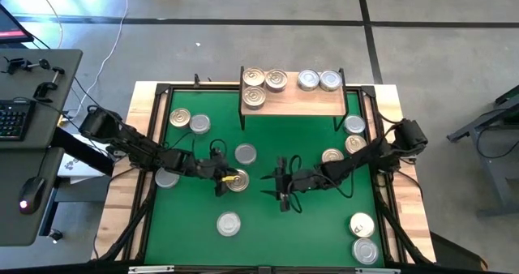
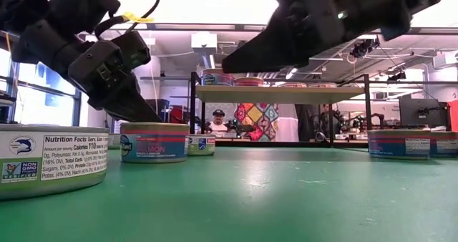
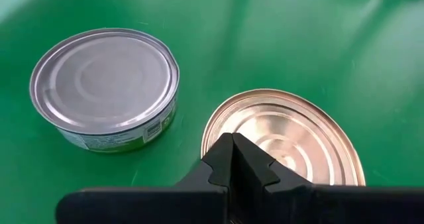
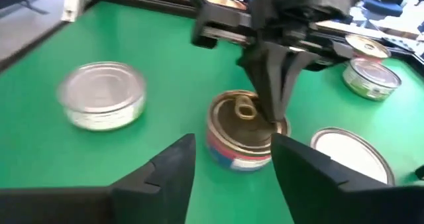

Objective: Stack canned seafood by type on shelf
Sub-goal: Put the blue pink tuna can on the shelf

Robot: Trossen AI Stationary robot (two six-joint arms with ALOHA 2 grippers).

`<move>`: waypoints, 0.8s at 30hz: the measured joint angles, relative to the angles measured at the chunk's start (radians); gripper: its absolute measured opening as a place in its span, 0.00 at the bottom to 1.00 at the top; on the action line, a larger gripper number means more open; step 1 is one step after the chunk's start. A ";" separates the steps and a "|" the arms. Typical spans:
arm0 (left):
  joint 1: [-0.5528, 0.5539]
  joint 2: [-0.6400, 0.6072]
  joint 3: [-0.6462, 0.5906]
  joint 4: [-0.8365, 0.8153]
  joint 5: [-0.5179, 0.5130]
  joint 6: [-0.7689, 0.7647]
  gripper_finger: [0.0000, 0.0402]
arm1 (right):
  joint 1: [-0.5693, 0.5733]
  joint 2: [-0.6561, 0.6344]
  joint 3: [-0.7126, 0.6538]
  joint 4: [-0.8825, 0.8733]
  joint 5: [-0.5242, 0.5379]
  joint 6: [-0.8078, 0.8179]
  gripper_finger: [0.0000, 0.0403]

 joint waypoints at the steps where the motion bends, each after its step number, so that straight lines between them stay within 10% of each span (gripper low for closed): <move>1: -0.001 -0.008 0.001 0.011 0.003 0.006 0.00 | -0.006 0.006 0.003 0.000 0.001 0.001 0.50; 24: 0.003 -0.049 0.008 -0.095 -0.038 -0.011 0.00 | -0.016 0.023 0.013 0.000 -0.001 0.017 0.53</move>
